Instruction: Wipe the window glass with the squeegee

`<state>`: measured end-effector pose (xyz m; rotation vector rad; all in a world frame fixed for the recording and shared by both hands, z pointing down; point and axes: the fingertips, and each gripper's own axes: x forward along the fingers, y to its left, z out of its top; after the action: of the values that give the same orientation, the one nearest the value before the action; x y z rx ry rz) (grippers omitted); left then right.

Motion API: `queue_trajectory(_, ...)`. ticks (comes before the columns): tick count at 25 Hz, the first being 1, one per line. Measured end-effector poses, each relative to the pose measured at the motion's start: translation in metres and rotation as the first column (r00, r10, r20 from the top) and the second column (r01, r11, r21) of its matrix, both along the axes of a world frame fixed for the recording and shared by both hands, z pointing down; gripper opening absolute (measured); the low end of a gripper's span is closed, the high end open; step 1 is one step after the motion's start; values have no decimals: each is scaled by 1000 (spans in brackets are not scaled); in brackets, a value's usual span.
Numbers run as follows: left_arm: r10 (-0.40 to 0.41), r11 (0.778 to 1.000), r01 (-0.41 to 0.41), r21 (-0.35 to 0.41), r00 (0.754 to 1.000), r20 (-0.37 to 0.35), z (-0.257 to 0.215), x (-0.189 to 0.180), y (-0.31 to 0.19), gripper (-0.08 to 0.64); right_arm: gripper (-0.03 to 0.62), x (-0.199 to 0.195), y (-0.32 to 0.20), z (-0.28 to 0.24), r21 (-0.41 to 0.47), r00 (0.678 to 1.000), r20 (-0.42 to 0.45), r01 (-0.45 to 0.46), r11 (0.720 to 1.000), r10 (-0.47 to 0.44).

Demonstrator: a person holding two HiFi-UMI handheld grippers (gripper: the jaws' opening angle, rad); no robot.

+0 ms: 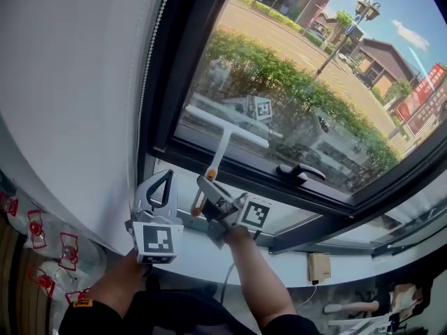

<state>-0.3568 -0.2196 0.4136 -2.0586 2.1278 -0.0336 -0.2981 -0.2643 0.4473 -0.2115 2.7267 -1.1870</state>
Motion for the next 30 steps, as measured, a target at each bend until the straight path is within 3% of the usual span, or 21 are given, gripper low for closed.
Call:
queue_trajectory(8,-13,999,13,-43,1000,-11,15,-8,1,18,48,-5,2,2,6,1000,12,4,1000,-4)
queue_trajectory(13,-19,1000,19,1,1000,12,-18,-9,-10,18,48,0,9,-18,69,1000,12,1,998,-2)
queue_trajectory(18,16,994,-22,106,998,52,-76,13,-26,18,48,29,5,-84,207,999,52,-24,978,13)
queue_trajectory(23,59,961,-90,263,991,123,-157,49,-37,18,48,71,-15,-176,367,994,111,-56,929,16)
queue_trajectory(30,31,921,-87,379,988,150,-237,82,-54,18,48,118,-46,-256,455,986,166,-84,887,9)
